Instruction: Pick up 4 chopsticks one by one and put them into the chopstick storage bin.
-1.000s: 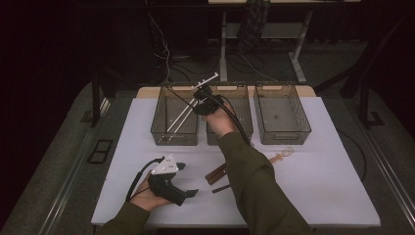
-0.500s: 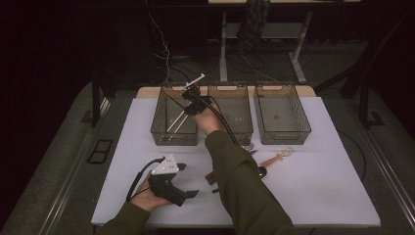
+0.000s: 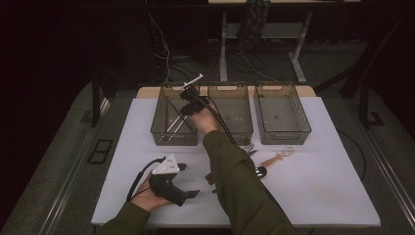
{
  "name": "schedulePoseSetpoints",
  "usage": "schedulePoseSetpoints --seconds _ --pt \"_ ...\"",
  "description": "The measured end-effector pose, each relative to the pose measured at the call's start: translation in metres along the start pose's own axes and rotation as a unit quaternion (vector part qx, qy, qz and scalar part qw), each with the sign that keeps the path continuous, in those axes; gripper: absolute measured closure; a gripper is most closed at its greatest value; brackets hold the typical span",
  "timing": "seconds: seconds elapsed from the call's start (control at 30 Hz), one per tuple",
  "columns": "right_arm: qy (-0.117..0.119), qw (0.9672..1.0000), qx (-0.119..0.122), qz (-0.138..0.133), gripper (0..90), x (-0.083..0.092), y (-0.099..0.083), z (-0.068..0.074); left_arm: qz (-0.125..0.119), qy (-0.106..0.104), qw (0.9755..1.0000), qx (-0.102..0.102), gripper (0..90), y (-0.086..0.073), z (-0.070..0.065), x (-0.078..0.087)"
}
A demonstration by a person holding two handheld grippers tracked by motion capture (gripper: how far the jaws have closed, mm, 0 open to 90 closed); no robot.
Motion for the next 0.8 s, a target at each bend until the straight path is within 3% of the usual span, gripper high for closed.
schedulePoseSetpoints --seconds 0.2,0.4,0.5,0.8 --pt "0.028 0.9996 -0.004 -0.007 55.7 0.005 0.000 0.000 0.000 0.001 1.0000 0.000 0.0 0.000 0.000 0.000" --pt "0.063 0.9978 0.011 -0.016 40.0 0.016 -0.002 -0.002 0.000 0.002 1.0000 0.001 0.0 0.000 0.001 0.001" --pt "0.074 0.9968 0.022 -0.021 38.0 0.022 -0.004 -0.002 0.001 0.002 1.0000 0.000 0.0 0.000 0.001 0.000" --pt "0.099 0.9938 0.021 -0.046 29.1 0.044 -0.012 -0.010 0.002 0.002 1.0000 0.001 0.0 -0.001 0.001 0.000"
Point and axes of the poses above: each handheld gripper's, and its own axes: x roughly backward along the jaws, y roughly out of its top, z roughly to its left, the point moved 1 cm from there along -x, roughly forward along the jaws, and after that the axes turned 3 degrees about -x, right-handed, at the moved point
